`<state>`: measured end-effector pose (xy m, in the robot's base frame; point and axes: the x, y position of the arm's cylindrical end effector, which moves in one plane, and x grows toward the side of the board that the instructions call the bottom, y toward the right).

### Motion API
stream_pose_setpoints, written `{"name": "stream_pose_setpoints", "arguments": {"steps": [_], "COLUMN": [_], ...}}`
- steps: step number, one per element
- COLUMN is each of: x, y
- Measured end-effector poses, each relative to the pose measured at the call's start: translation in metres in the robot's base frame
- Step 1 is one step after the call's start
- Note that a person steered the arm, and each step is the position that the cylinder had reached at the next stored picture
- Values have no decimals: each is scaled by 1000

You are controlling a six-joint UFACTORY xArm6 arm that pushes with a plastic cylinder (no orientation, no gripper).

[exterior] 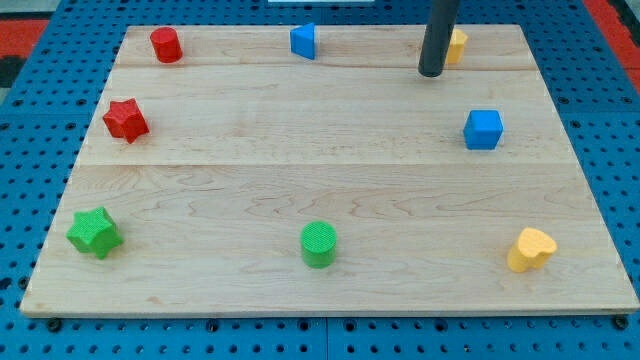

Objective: Place the blue cube above the green circle

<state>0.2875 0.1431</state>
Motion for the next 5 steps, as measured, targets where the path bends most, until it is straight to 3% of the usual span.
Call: {"name": "stream_pose_setpoints", "arguments": {"steps": [2,4,5], "x": [1,59,94], "y": [4,85,73]}}
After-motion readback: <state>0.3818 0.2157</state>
